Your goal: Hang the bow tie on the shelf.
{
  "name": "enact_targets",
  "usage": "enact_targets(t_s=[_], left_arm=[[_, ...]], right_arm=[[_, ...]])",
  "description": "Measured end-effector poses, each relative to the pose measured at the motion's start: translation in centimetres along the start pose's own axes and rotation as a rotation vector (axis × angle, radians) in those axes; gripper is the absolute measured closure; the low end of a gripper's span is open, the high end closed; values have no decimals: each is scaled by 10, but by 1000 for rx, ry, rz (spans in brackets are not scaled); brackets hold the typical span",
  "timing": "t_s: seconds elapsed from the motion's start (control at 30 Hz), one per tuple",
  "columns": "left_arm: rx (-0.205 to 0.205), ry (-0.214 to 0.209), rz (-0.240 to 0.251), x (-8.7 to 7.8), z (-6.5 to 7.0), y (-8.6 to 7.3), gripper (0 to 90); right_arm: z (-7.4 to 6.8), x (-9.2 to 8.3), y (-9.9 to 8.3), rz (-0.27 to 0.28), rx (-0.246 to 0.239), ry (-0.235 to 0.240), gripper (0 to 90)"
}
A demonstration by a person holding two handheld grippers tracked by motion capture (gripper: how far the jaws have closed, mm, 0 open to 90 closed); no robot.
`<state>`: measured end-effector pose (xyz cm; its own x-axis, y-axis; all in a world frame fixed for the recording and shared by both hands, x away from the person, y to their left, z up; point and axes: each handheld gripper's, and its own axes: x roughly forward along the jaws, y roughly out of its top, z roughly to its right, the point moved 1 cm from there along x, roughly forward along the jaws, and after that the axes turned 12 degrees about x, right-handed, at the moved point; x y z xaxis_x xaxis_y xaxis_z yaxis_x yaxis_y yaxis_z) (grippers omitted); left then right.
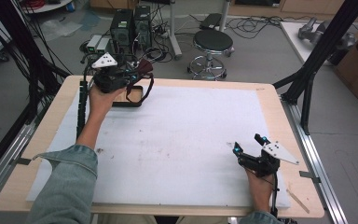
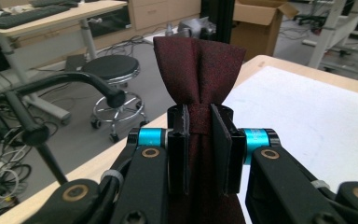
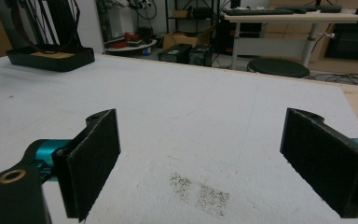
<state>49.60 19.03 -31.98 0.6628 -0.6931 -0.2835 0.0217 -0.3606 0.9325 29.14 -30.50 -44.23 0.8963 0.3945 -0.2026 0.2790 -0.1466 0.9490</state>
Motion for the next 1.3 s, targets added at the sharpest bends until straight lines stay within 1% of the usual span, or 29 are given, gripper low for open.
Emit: enact_targets(t_s=[0.03, 0.07, 0.13, 0.17, 0.2, 0.23, 0.3, 0.33, 0.37, 0.4, 0.43, 0.47, 0.5, 0.57, 0.6, 0.67, 0.73, 0.8, 0.83, 0.9, 0.93, 1.0, 1.1, 1.13, 1.2, 1.3], left_arm=[[1, 8, 3, 1, -1, 1, 772], [1, 19, 6, 1, -3, 2, 771], [-7, 27, 20, 2, -6, 3, 771], [-6, 45, 37, 2, -8, 4, 772], [-6, 45, 37, 2, -8, 4, 771], [-7, 57, 37, 2, -9, 4, 771], [-20, 69, 37, 3, -11, 2, 772], [-31, 89, 23, 5, -14, -1, 771], [-43, 92, 25, 5, -16, -3, 772], [-43, 92, 25, 5, -16, -3, 771], [-72, 94, 42, 5, -18, -5, 771], [-72, 94, 42, 5, -18, -5, 771], [-78, 93, 51, 5, -19, -6, 771], [-79, 103, 63, 5, -20, -6, 771], [-80, 101, 77, 5, -20, -5, 771], [-84, 127, 86, 4, -21, -5, 771], [-87, 154, 79, 4, -23, -6, 771], [-99, 155, 79, 5, -25, -8, 771], [-103, 167, 68, 5, -26, -9, 771], [-114, 167, 60, 6, -27, -12, 771], [-117, 176, 53, 7, -27, -12, 771], [-118, 180, 39, 8, -28, -15, 770], [-142, 179, 41, 10, -29, -18, 770], [-145, 182, 33, 10, -29, -19, 770], [-136, 187, 18, 11, -29, -21, 769], [-123, 198, 10, 11, -28, -23, 768]], right_arm=[[1, 0, 0, 6, -10, 0, 110], [0, 0, 0, 1, -1, 3, 110], [1, 1, 0, 6, -9, 3, 110], [0, 0, 0, 2, -3, 4, 110], [1, 1, 0, 3, -5, 2, 110], [1, 1, 0, 1, -2, 3, 110], [1, 1, 0, 3, -4, 3, 110], [1, 1, 0, 2, -3, 4, 110], [1, 1, 0, 2, 0, 5, 110], [1, 1, 0, 2, 0, 5, 110], [1, 1, 0, 2, -2, 6, 110], [1, 1, 0, 2, -1, 5, 110], [1, 1, 0, 2, -1, 5, 110], [1, 1, 0, 2, -1, 6, 110], [1, 1, 0, 5, -6, 6, 110], [1, 1, 0, 5, -7, 6, 110], [1, 1, 0, 0, 1, 7, 110], [1, 1, 0, 0, 0, 8, 110], [1, 1, 0, 0, 0, 8, 110], [1, 1, 0, -1, -2, 8, 110], [1, 1, 0, -1, -1, 9, 110], [1, 1, 0, -1, -2, 8, 110], [1, 1, 0, 0, -2, 9, 110], [1, 1, 0, 0, -3, 8, 110], [0, 1, 0, -1, -2, 7, 110], [1, 1, 0, 0, -2, 9, 110]])
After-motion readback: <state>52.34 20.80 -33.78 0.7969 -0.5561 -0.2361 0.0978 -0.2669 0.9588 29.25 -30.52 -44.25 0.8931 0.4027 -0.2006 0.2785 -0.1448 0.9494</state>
